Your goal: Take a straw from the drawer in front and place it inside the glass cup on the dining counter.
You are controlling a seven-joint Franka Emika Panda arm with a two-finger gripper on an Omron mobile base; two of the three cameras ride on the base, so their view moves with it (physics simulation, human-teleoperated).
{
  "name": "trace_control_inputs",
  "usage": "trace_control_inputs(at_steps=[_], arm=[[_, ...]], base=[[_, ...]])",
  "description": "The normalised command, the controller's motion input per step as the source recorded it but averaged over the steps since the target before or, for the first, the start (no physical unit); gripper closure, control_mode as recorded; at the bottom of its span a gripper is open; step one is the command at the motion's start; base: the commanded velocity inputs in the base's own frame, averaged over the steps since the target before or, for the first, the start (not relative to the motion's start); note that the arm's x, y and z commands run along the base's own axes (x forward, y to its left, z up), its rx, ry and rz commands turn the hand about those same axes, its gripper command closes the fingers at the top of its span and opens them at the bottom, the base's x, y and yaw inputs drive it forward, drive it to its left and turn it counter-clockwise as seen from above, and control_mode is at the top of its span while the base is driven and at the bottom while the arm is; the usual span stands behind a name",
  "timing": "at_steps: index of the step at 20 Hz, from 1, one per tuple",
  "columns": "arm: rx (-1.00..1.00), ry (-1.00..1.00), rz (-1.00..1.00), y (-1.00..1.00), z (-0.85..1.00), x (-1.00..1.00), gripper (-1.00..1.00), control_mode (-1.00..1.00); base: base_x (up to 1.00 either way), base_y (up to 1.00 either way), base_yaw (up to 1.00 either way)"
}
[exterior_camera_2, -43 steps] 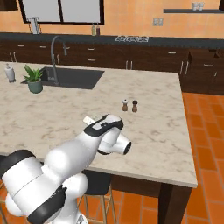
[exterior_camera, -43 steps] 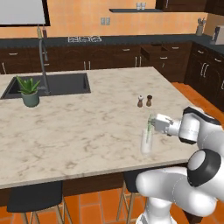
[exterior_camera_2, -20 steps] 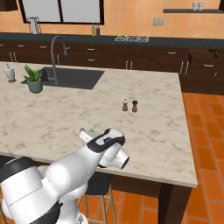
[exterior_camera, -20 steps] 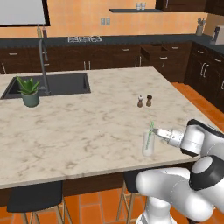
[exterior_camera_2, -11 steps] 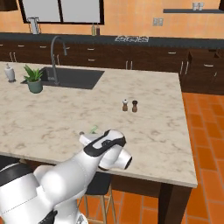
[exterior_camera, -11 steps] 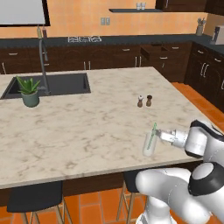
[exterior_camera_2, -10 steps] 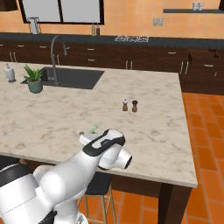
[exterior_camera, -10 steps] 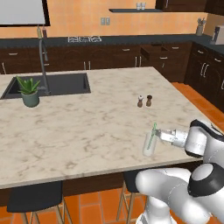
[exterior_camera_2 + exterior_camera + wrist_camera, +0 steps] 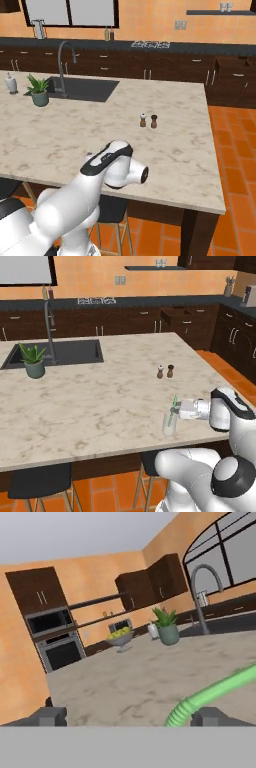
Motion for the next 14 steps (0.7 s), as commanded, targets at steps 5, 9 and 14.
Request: trace_control_inputs(at_steps=[5,9,14], arm=[[-0.18,0.00,-0.02,0.00,0.00,-0.03,-1.00,-1.00],[-0.13,0.00,-0.03,0.00,0.00,-0.01,-1.00,-1.00],[-0.09,0.09,-0.05,0.00,0.00,-0.06,-1.00,-1.00]], base=[[0.00,0.00,0.00],[0.00,0.00,0.00],[0.00,0.00,0.00]])
